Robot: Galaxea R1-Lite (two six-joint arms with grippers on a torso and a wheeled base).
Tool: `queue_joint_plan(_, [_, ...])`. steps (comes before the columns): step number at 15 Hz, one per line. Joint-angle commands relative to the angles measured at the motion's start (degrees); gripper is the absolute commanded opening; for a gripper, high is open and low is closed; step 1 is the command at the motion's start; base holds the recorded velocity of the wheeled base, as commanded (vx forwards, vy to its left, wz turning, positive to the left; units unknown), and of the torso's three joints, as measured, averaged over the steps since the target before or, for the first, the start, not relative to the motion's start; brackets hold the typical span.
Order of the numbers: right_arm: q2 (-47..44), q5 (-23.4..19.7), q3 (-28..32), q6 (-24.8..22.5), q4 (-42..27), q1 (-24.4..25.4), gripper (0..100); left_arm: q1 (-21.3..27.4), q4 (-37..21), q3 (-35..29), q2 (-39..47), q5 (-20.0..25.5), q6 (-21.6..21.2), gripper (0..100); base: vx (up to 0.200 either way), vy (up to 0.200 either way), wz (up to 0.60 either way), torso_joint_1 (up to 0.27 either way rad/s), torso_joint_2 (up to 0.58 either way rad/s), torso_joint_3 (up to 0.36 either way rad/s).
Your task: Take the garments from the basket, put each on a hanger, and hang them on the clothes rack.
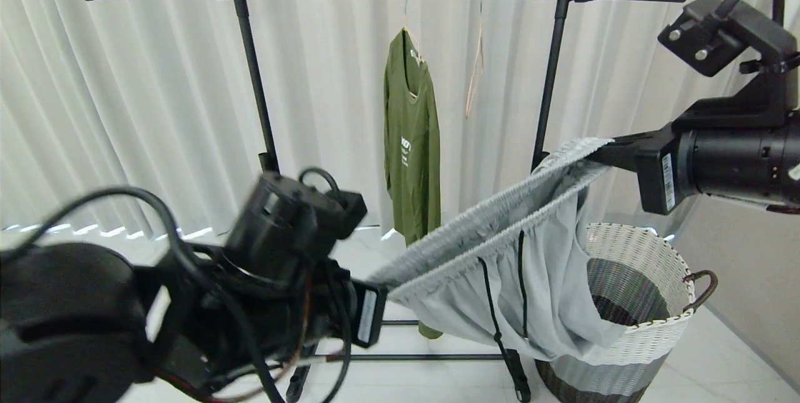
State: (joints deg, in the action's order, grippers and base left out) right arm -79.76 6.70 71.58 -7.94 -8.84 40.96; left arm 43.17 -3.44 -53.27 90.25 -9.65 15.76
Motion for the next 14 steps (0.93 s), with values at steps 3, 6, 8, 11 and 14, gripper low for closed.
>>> queue_joint_plan(3, [-0.6, -2.0, 9.8, -3.8, -7.7, -6.5, 0, -5.5, -14.8, -24.2, -11.0, -2.2, -4.6, 0, 0.000, 0.000, 0.00, 0.000, 0.00, 0.000])
queue_joint_plan(6, [-0.6, -2.1, 18.7, -5.7, -13.7, -8.6, 0, -5.5, -19.2, -39.3, -6.7, -6.7, -15.9, 0, 0.000, 0.000, 0.00, 0.000, 0.00, 0.000])
queue_joint_plan(8, [-0.7, -2.1, 22.9, -6.1, -16.0, -8.6, 0, -5.1, -22.0, -49.0, -3.5, -6.8, -17.0, 0, 0.000, 0.000, 0.00, 0.000, 0.00, 0.000])
queue_joint_plan(11, [-0.8, -2.0, 26.7, -8.6, -18.1, -8.6, 0, -3.4, -27.9, -57.6, -1.6, -6.9, -17.0, 0, 0.000, 0.000, 0.00, 0.000, 0.00, 0.000])
queue_joint_plan(14, [-0.1, -2.0, 27.7, -9.5, -19.9, -8.5, 0, -0.5, -28.0, -57.2, -2.2, -6.9, -16.8, 0, 0.000, 0.000, 0.00, 0.000, 0.00, 0.000])
